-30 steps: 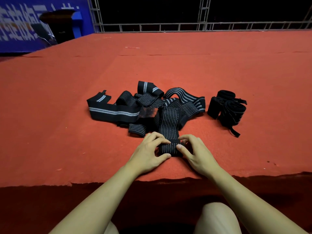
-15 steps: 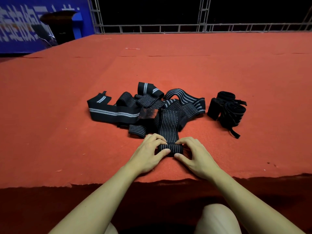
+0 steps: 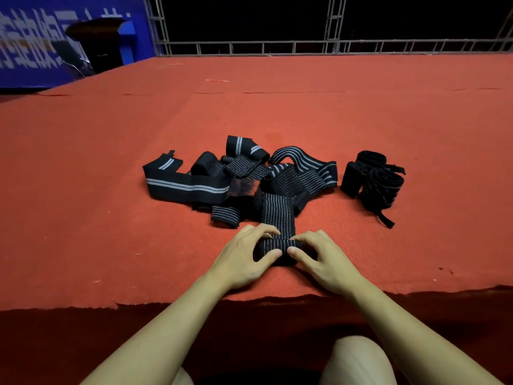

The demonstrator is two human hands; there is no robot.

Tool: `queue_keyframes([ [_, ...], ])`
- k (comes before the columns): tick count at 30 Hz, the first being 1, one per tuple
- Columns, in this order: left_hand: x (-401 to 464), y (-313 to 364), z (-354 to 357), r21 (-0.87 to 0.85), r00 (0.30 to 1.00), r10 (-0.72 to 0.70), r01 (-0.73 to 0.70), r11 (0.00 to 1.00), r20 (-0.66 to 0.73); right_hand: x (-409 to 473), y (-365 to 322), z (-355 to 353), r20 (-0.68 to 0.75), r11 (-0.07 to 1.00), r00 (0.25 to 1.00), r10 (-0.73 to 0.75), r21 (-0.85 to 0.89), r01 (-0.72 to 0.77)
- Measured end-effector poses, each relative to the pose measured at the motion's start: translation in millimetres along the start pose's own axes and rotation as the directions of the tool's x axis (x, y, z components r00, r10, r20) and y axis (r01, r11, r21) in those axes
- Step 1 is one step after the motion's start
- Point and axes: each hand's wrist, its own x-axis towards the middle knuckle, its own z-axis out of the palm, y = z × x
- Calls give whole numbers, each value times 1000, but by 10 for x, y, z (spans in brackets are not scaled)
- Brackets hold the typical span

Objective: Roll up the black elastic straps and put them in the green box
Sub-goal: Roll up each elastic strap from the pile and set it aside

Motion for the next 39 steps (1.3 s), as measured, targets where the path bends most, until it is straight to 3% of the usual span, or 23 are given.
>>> queue_keyframes([
  [6, 24, 12, -7, 27, 993, 118, -117, 993, -15, 54, 34, 40, 6, 998, 998, 59, 0, -59],
  [13, 46, -66, 44, 95, 1000, 16, -15, 995, -15, 5, 13, 16, -63, 999, 998, -10, 34, 13],
  [16, 60, -71, 66, 124, 1000, -2, 1, 992, 7, -9, 36, 23, -33, 997, 997, -65, -30, 64],
  [39, 40, -10, -8, 6, 993, -120, 120, 993, -2, -39, -31, 10, 14, 999, 1000, -22, -31, 22],
])
